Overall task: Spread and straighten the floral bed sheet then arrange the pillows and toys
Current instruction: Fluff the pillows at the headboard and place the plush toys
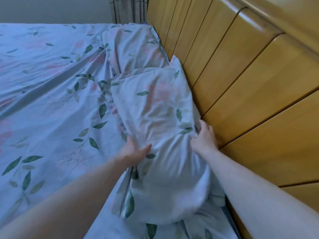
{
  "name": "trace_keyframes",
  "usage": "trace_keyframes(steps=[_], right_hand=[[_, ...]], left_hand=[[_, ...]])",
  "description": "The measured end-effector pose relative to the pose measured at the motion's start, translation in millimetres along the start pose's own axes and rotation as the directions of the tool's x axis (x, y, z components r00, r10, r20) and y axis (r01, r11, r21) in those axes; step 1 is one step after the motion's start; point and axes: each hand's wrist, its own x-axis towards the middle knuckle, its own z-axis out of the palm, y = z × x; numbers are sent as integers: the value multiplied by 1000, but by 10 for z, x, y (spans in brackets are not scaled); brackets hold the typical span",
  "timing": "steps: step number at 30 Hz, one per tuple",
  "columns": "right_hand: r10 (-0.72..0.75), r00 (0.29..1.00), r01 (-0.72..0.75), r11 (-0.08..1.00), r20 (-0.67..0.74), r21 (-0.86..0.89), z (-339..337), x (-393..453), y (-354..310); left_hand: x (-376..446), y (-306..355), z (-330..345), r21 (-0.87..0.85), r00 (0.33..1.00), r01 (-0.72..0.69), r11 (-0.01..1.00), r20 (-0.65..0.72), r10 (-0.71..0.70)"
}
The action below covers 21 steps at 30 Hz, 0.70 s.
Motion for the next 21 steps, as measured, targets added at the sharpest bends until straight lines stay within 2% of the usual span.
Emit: trace_keyframes(steps=[1,3,5,6,8,10,12,13,15,16,18,19,21], right_hand=[[2,997,0,1000,77,-31,109,-71,53],[-18,984,47,986,175,-159,318,-219,207],[-51,983,96,963,177,-253,480,-391,436],[-44,986,87,959,163,-270,532,-487,570],[40,987,0,968,156,-251,617,-713,814],[202,968,-177,970,152,-165,685,-965,968],[396,909,-403,915,130,31,755,-1150,986],[457,879,-473,871,133,133,796,-1209,950],[480,861,-508,802,167,314,846,-1189,778],[467,869,-492,772,165,403,858,-1127,667],[439,885,-443,688,156,574,880,-1016,458],[425,887,-436,642,181,631,899,-973,387],[400,877,-471,615,265,632,926,-940,347]], left_hand=[[-14,-151,18,16,998,48,999,30,-49],[-110,-380,67,17,999,6,1000,42,-7],[-259,-541,128,7,997,-57,998,42,57],[-338,-624,167,-22,998,-35,999,51,36],[-503,-815,263,-72,991,98,993,103,-90],[-688,-951,340,16,945,234,972,230,-231],[-762,-983,384,134,915,239,962,302,-269],[-768,-957,393,136,941,200,970,248,-229],[-731,-782,361,2,996,88,996,28,-88],[-699,-661,322,-70,996,9,998,-88,-15],[-639,-483,212,-142,949,-171,975,-291,124],[-610,-449,154,-112,920,-245,963,-341,194],[-560,-470,72,61,900,-322,945,-291,325]])
